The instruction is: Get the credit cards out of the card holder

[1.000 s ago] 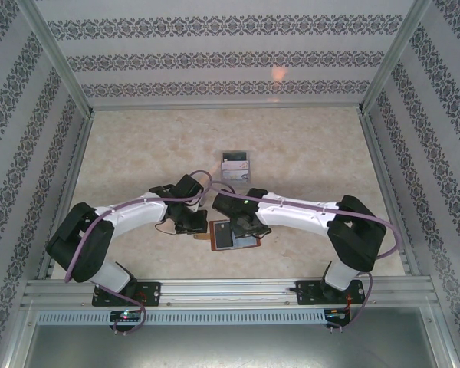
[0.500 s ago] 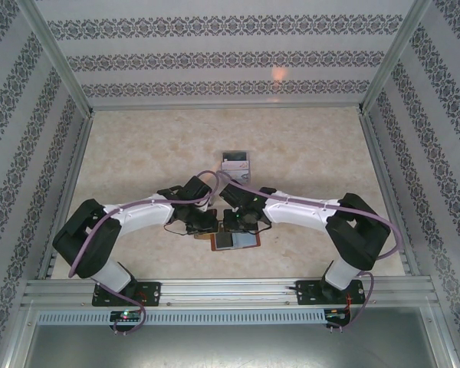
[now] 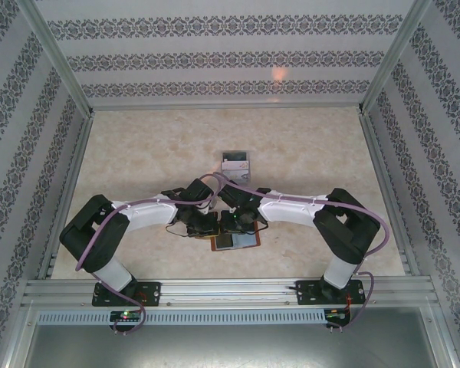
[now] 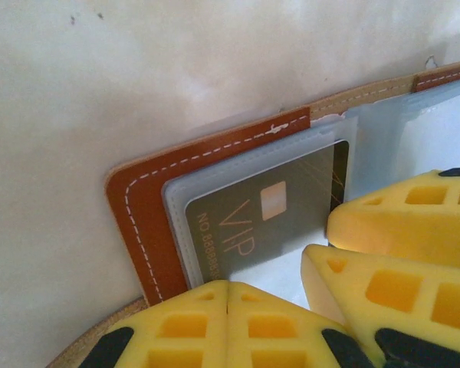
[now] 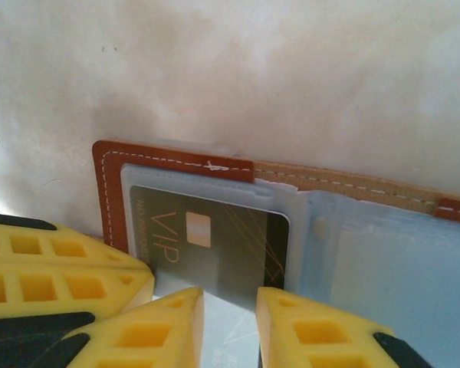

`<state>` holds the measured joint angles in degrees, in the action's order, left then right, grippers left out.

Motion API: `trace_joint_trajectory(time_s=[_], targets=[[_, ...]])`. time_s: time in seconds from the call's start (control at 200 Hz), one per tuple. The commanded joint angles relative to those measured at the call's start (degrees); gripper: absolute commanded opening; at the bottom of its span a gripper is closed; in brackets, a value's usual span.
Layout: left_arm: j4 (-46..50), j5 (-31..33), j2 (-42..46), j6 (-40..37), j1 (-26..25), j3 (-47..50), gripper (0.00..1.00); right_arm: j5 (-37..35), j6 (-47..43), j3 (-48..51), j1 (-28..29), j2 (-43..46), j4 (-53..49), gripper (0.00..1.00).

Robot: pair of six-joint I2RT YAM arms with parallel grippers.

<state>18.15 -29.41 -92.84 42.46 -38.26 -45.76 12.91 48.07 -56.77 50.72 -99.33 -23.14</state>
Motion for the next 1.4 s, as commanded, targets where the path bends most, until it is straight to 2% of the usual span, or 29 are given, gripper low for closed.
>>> trace_joint_trajectory(time_s=[0.0, 0.195, 0.694, 1.124, 1.394], targets=[[4.1, 3.4, 0.3, -1.6, -0.5, 1.2, 0.05, -2.3, -0.3, 0.7, -0.5, -0.9, -2.3, 0.3], [6.3, 4.7, 0.8, -2.3, -0.5, 0.2, 0.05, -5.1, -1.1, 0.2, -0.4, 0.1, -5.1, 0.37], [7.7, 3.9, 2.2, -2.2, -1.0, -3.5, 0.06, -2.5, -1.2, 0.4, -0.7, 3.4, -3.6, 0.37], [8.0, 2.9, -3.7, -3.5, -2.0, -5.0, 0.06, -0.8, -1.1, 2.4, -1.3, -0.1, -0.9, 0.35], [11.9, 5.2, -6.6, -6.1, -2.0, -6.1, 0.06, 5.0, 0.9, 6.8, -2.8, 2.9, 7.9, 0.28]])
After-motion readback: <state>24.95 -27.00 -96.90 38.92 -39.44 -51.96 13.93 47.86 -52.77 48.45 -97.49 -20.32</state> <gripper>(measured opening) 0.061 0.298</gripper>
